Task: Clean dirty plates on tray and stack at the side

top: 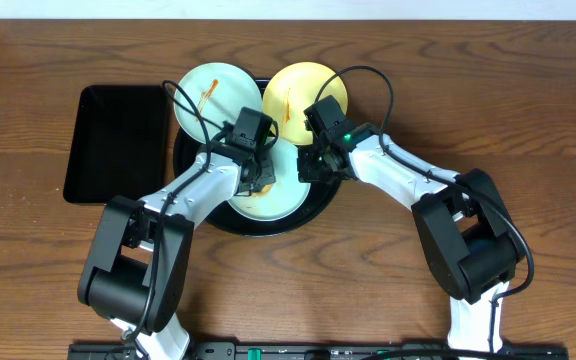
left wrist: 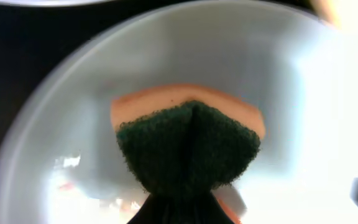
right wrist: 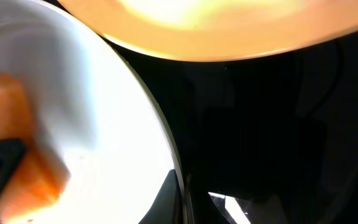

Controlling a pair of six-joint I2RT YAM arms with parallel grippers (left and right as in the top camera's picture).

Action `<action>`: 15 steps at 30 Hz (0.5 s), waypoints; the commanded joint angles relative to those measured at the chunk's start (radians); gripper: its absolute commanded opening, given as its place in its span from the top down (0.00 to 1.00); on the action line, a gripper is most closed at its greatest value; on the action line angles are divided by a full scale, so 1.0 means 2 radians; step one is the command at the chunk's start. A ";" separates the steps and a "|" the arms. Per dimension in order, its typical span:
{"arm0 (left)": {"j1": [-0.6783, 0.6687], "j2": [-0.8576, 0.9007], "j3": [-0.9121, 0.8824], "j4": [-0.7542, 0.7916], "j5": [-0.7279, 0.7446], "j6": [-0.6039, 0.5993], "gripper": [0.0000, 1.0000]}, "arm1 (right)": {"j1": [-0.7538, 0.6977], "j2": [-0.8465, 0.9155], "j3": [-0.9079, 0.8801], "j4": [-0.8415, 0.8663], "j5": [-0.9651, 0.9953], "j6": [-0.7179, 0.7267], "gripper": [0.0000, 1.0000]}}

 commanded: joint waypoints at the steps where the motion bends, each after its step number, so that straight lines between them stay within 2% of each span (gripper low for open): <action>1: 0.002 0.010 0.004 -0.034 -0.071 -0.046 0.93 | 0.004 -0.008 -0.010 -0.004 0.016 -0.004 0.99; 3: 0.002 0.010 0.004 -0.058 -0.037 -0.050 0.92 | 0.005 -0.008 -0.010 -0.004 0.016 -0.007 0.99; 6: 0.002 0.010 0.004 -0.081 0.051 -0.049 0.93 | 0.005 -0.008 -0.010 -0.004 0.016 -0.008 0.99; 11: 0.002 0.010 0.004 -0.070 0.213 -0.048 0.93 | 0.005 -0.008 -0.010 -0.004 0.016 -0.008 0.99; 15: 0.002 0.010 0.004 -0.044 0.218 -0.046 0.92 | 0.005 -0.008 -0.010 -0.005 0.014 -0.008 0.99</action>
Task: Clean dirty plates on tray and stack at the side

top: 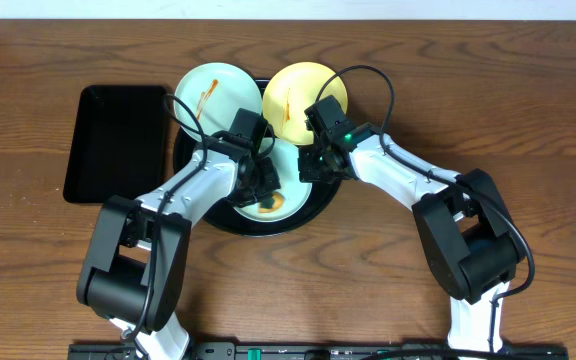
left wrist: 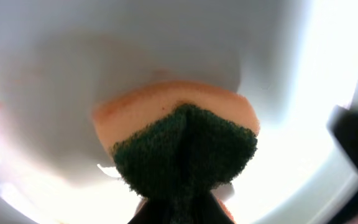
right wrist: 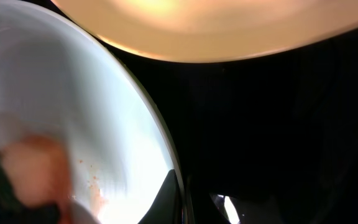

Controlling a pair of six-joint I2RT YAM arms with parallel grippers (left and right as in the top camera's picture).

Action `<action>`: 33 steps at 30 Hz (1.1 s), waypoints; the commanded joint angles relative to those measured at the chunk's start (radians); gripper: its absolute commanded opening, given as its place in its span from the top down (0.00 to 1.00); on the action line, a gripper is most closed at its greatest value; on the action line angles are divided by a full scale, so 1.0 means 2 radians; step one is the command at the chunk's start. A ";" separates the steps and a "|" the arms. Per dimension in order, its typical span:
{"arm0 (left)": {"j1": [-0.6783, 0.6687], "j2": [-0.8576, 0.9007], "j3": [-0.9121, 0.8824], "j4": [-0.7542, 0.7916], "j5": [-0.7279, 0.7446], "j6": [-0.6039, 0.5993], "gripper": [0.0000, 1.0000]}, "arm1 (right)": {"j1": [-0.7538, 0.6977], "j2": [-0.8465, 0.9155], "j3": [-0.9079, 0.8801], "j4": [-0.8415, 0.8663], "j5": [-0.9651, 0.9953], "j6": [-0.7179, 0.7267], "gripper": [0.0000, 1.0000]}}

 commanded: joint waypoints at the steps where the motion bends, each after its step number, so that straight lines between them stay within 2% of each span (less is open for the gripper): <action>1: -0.004 0.012 -0.004 0.019 0.051 -0.004 0.93 | 0.005 -0.007 -0.010 -0.003 0.010 -0.006 0.99; 6: -0.003 0.021 -0.005 0.046 -0.052 -0.005 0.92 | 0.005 -0.007 -0.010 -0.005 0.008 -0.006 0.99; 12: -0.002 0.026 -0.005 0.035 -0.215 -0.005 0.92 | 0.005 -0.007 -0.010 -0.006 0.008 -0.006 0.99; 16: -0.002 0.026 -0.004 0.005 -0.238 -0.010 0.93 | 0.005 -0.007 -0.010 -0.007 0.009 -0.006 0.99; 18: -0.002 0.026 -0.004 -0.013 -0.221 -0.018 0.92 | 0.005 -0.007 -0.010 -0.007 0.009 -0.006 0.99; 21: -0.002 0.026 -0.002 -0.028 -0.148 -0.018 0.93 | 0.005 -0.007 -0.010 -0.007 0.008 -0.006 0.99; 27: -0.004 0.026 -0.002 -0.015 0.074 -0.018 0.92 | 0.009 -0.007 -0.010 -0.007 0.009 -0.009 0.99; 30: -0.004 0.026 -0.002 0.014 0.117 -0.017 0.93 | 0.009 -0.007 -0.010 -0.007 0.009 -0.009 0.99; 33: -0.003 0.026 -0.002 0.051 0.124 -0.017 0.93 | 0.009 -0.007 -0.010 -0.007 0.008 -0.009 1.00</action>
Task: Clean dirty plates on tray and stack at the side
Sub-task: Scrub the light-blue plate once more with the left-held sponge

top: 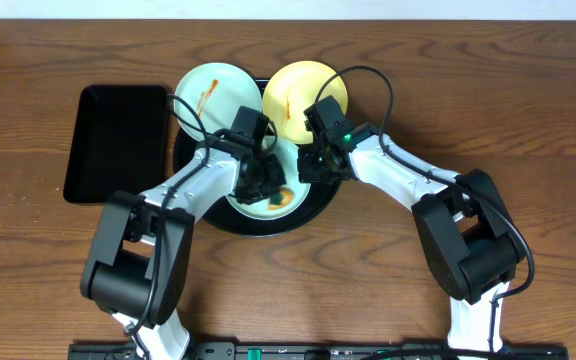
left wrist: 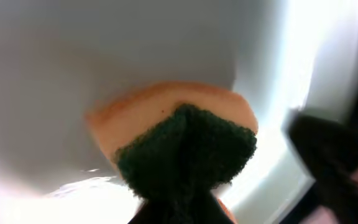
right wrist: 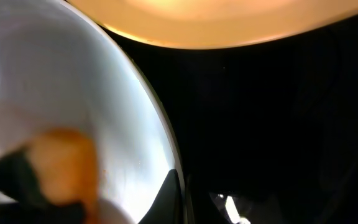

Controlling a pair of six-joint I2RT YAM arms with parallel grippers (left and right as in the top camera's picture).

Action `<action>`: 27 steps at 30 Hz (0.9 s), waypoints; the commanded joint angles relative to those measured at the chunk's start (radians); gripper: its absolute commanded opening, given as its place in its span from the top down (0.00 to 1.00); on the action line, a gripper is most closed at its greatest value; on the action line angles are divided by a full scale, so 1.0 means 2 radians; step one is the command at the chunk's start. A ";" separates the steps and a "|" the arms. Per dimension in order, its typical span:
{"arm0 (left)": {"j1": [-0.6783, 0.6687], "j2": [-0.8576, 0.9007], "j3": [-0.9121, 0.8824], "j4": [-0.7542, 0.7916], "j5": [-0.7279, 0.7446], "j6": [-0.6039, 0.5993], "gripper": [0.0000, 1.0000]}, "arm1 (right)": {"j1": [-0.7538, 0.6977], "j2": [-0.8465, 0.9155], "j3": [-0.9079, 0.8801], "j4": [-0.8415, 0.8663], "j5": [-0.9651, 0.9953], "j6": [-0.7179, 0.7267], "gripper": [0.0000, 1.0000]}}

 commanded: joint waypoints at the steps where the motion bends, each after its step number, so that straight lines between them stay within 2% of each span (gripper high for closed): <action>1: -0.002 0.011 -0.006 0.031 0.072 -0.002 0.93 | 0.008 -0.007 -0.009 -0.005 0.011 -0.009 0.99; 5: 0.015 0.011 -0.006 0.066 0.035 -0.001 0.93 | 0.008 -0.007 -0.009 -0.005 0.010 -0.009 0.99; 9: 0.048 0.011 -0.006 0.055 0.026 -0.001 0.92 | 0.008 -0.007 -0.009 -0.004 0.011 -0.009 0.99; 10: 0.056 0.011 -0.006 0.049 0.026 -0.001 0.93 | 0.008 -0.007 -0.009 -0.002 0.011 -0.008 0.97; 13: 0.073 0.011 -0.006 0.026 0.023 0.002 0.93 | 0.009 -0.004 -0.010 0.005 0.011 0.002 0.84; 22: 0.068 0.011 -0.008 0.005 0.022 0.005 0.93 | 0.018 0.014 -0.013 0.020 -0.014 0.011 0.71; 24: 0.064 0.011 -0.008 0.005 0.022 0.005 0.93 | 0.022 0.017 -0.013 0.023 -0.014 0.011 0.74; 26: 0.064 0.011 -0.008 0.005 0.022 0.005 0.92 | 0.024 0.018 -0.013 0.024 -0.014 0.010 0.99; 27: 0.064 0.011 -0.008 0.005 0.022 0.005 0.92 | 0.023 0.018 -0.013 0.024 -0.018 0.010 0.99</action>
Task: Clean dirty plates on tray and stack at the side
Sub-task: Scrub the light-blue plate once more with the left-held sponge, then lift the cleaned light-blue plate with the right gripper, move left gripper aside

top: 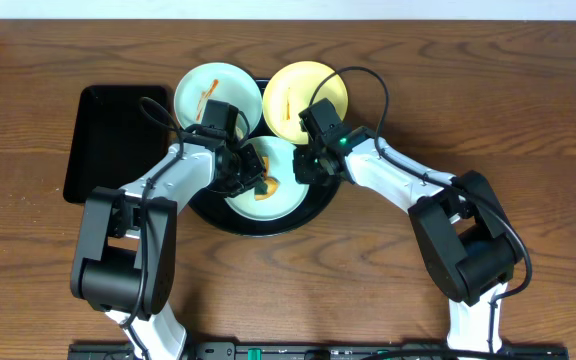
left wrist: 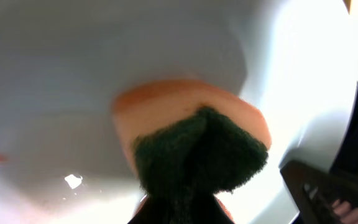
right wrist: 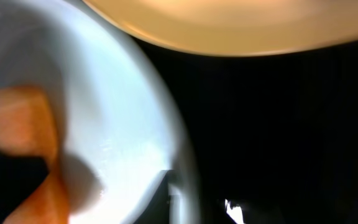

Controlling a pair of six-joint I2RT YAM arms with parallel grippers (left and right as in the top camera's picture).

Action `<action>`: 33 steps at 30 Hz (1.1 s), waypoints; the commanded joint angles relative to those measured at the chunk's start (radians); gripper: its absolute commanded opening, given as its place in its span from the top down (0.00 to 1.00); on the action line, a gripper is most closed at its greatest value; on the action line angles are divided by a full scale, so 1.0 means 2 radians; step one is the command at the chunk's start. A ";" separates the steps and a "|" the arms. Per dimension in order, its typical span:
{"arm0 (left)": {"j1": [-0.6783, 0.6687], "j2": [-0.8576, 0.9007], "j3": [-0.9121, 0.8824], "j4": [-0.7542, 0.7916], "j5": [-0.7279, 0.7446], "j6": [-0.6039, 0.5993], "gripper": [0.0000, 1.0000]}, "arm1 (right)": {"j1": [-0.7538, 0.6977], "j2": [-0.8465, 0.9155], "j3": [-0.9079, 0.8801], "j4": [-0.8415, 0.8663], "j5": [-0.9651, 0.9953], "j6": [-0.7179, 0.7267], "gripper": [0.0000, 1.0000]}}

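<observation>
A pale plate (top: 268, 192) lies on the round black tray (top: 200, 200). My left gripper (top: 251, 181) is shut on an orange sponge with a green scrub side (left wrist: 191, 140), pressed on the plate's inside. The sponge (right wrist: 18, 127) also shows in the right wrist view. My right gripper (top: 309, 167) is shut on that plate's right rim (right wrist: 180, 163). Behind lie a pale green plate (top: 211, 92) and a yellow plate (top: 304, 93), both with orange streaks. A small red speck remains on the pale plate.
A rectangular black tray (top: 116, 142) lies on the wooden table (top: 508, 110) to the left of the round one. The two arms' cables arch over the back plates.
My left arm has swung left and the sponge sits nearer the plate's middle, up and left from its lower right part. The right gripper still holds the rim, shifted slightly left.
The sponge was first at the plate's upper left part, then at its lower middle, then lower right, and now near the centre. All the while my right gripper stayed shut on the plate's right rim.
</observation>
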 commanded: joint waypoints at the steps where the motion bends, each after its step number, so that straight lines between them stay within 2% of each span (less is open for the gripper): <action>1: -0.003 0.006 -0.005 -0.005 -0.002 0.004 0.93 | 0.012 0.017 -0.007 0.002 -0.025 -0.001 0.99; 8: 0.009 -0.014 0.003 -0.005 0.059 0.008 0.93 | -0.004 0.009 -0.007 0.001 -0.049 -0.015 0.99; 12: 0.024 -0.055 0.013 -0.005 0.118 0.008 0.93 | -0.008 -0.011 -0.007 0.000 -0.048 -0.039 0.99; 16: 0.039 -0.116 0.016 -0.005 0.125 0.008 0.93 | -0.008 -0.035 -0.007 0.000 -0.046 -0.061 0.99; 19: 0.052 -0.162 0.016 -0.010 0.105 0.008 0.93 | -0.008 -0.051 -0.007 -0.004 -0.034 -0.066 0.99; 24: 0.073 -0.215 0.016 -0.069 0.004 0.028 0.93 | -0.009 -0.073 -0.007 -0.022 0.005 -0.084 0.99; 30: 0.090 -0.206 0.016 -0.137 -0.069 0.054 0.92 | -0.008 -0.120 -0.007 -0.034 0.088 -0.122 0.99; 33: 0.103 -0.194 0.016 -0.144 -0.071 0.057 0.92 | -0.007 -0.149 -0.007 -0.038 0.153 -0.142 0.99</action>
